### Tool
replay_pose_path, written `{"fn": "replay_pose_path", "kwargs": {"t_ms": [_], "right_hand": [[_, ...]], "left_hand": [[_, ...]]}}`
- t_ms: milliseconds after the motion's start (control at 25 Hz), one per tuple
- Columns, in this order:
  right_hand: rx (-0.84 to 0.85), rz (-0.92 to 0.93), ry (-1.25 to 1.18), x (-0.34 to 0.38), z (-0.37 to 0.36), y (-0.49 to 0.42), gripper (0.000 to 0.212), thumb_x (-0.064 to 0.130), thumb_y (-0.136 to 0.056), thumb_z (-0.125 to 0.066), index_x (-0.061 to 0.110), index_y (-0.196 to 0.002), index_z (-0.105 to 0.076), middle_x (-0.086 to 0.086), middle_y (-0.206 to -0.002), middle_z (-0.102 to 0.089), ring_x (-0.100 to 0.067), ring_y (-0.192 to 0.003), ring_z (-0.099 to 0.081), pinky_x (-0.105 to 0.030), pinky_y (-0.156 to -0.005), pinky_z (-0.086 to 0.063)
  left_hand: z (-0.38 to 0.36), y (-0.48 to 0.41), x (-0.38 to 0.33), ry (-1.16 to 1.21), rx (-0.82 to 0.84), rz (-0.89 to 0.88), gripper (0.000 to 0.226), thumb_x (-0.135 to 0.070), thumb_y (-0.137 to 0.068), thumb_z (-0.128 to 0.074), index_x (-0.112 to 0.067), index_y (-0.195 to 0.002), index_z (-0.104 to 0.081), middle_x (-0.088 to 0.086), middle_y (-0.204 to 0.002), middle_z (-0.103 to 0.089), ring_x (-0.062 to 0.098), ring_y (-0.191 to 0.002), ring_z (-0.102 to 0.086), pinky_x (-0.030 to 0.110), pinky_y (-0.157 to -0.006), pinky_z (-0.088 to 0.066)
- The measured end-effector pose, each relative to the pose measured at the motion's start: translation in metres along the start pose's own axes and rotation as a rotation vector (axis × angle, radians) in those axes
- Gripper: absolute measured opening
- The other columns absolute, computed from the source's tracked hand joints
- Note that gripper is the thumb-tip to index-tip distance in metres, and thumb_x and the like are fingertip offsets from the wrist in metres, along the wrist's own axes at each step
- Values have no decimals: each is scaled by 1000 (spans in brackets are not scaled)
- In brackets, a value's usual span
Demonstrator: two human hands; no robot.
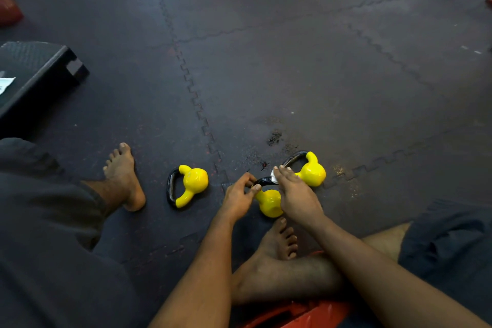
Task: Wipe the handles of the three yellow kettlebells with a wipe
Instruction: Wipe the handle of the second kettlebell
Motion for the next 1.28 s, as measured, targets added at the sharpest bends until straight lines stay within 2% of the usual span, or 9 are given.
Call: {"fn": "replay_pose_path", "kwargs": {"t_ms": [160, 320, 400, 560, 800, 920, 1000, 1160, 1280], "right_hand": [[-12, -212, -65, -9, 1, 10, 76, -2, -85, -39, 15, -154, -14, -8, -162, -12, -21, -149, -12, -35, -115, -27], [53, -8, -48, 12, -7, 15, 83, 0, -86, -41, 14, -154, 2, -7, -162, 6, -23, -150, 5, -31, -120, -6], [80, 24, -68, 12, -10, 14, 84, 2, -86, -43, 15, -154, 4, -6, -162, 9, -22, -150, 5, -34, -122, -8], [85, -126, -162, 2, -7, 6, 87, -4, -84, -40, 19, -154, 5, -3, -163, 8, -21, -150, -7, -36, -110, -32], [102, 13, -162, 10, -11, 8, 79, 5, -89, -43, 17, -155, -2, -6, -163, 5, -22, -150, 0, -36, -120, -18], [63, -161, -201, -7, -8, 0, 85, -6, -81, -40, 17, -155, -3, -10, -163, 0, -22, -150, -4, -33, -112, -28], [66, -190, -211, -8, -8, -1, 86, -6, -80, -41, 15, -155, -4, -11, -163, 0, -23, -150, -3, -33, -113, -27], [92, 44, -144, 8, -10, 6, 76, 15, -83, -34, 15, -155, -8, -6, -163, 1, -22, -150, 2, -34, -121, -12], [64, -58, -164, -7, -10, -2, 80, 1, -80, -35, 19, -155, -14, -4, -163, -6, -23, -150, -4, -32, -119, -15]], "left_hand": [[-5, 2, -7, 18, 10, -17, 14, -28, -95, -57, -28, -109, -59, -5, -97, -59, 19, -79, -59, 38, -73, -54], [-5, 0, -7, 16, 3, -6, 14, -26, -94, -57, -25, -108, -59, -2, -92, -59, 20, -77, -57, 41, -73, -54], [-3, 1, -7, -1, -8, -3, 12, -26, -94, -58, -25, -105, -58, -1, -90, -58, 19, -74, -54, 41, -70, -54], [-4, 2, -13, -107, -21, -56, 14, -23, -94, -58, -16, -106, -54, 0, -80, -55, 18, -70, -48, 28, -61, -35], [-3, 1, -13, -158, -13, -56, 15, -22, -94, -58, -14, -106, -53, 4, -85, -58, 21, -77, -53, 26, -65, -35], [-5, 2, -16, -175, -4, -70, 17, -24, -93, -58, -16, -107, -52, 5, -84, -57, 21, -76, -51, 26, -65, -34], [-8, 3, -19, -181, 16, -80, 15, -25, -94, -57, -18, -106, -51, 4, -88, -58, 20, -77, -51, 26, -66, -36], [-8, 2, -19, -173, 16, -87, 15, -24, -93, -58, -19, -105, -51, 4, -95, -62, 19, -80, -54, 27, -69, -39], [-7, 3, -18, -192, 22, -86, 16, -24, -94, -57, -17, -108, -51, 1, -91, -58, 19, -79, -52, 27, -68, -37]]}}
Point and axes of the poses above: each hand's wrist, its own y-axis away from the middle knuckle, its own z-axis out of the back of the hand, x = y × z, the point moved 4 cm from there along -y, towards the middle knuckle
